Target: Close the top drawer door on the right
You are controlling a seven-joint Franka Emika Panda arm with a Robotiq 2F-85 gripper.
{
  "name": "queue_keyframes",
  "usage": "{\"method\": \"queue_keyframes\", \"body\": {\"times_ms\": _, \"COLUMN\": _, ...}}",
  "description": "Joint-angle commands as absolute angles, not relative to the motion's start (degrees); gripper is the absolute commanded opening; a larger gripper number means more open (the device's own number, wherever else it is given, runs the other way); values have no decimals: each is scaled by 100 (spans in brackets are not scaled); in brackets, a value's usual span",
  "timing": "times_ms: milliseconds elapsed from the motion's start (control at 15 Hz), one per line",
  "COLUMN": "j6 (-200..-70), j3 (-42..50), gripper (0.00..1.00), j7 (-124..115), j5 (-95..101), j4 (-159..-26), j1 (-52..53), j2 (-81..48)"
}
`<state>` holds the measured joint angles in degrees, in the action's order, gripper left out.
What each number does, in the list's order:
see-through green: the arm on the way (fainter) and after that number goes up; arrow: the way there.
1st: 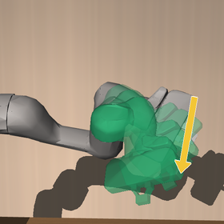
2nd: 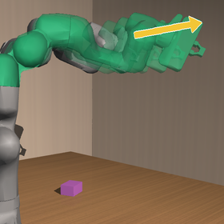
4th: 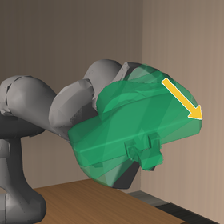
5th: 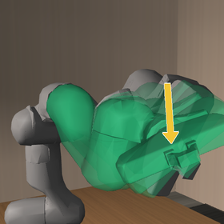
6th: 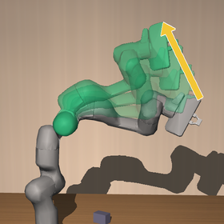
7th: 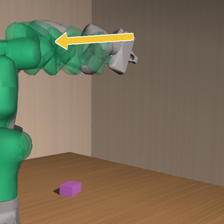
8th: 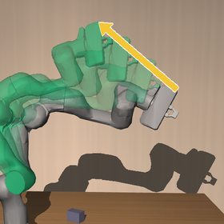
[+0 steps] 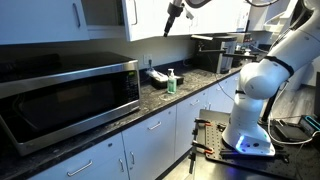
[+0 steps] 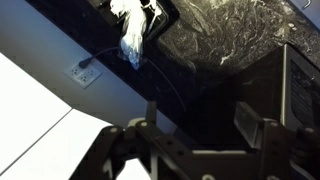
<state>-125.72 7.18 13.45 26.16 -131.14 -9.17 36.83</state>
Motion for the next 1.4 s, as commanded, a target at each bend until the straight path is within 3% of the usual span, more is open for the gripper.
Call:
{"method": "queue_keyframes", "body": {"times_ms": 0, "j6": -13018, "j3": 866, "gripper": 49, "j7": 1817, "j5": 2574, "j4": -12823, "j1": -694, "j2": 3321}}
{"method": "queue_keyframes", "body": {"times_ms": 133, "j6": -13198, "j3": 876, "gripper": 34, "j7": 2043, "j5": 2470, "j4": -12738, "j1": -556, "j2": 3179}}
{"method": "queue_keyframes", "body": {"times_ms": 200, "j6": -13237, "j3": 874, "gripper": 64, "j7": 2199, "j5": 2360, "j4": -12724, "j1": -430, "j2": 3152}}
{"method": "queue_keyframes", "body": {"times_ms": 267, "j6": -13273, "j3": 875, "gripper": 72, "j7": 2359, "j5": 2265, "j4": -12719, "j1": -313, "j2": 3134}}
{"method": "queue_keyframes", "body": {"times_ms": 667, "j6": -13473, "j3": 817, "gripper": 100, "j7": 2937, "j5": 1909, "j4": -12854, "j1": 191, "j2": 3399}}
{"method": "queue_keyframes", "body": {"times_ms": 1067, "j6": -13900, "j3": 914, "gripper": 94, "j7": 2990, "j5": 1660, "j4": -12918, "j1": 396, "j2": 3606}}
{"method": "queue_keyframes", "body": {"times_ms": 1333, "j6": -13864, "j3": 830, "gripper": 98, "j7": 2837, "j5": 1615, "j4": -12843, "j1": 293, "j2": 3537}}
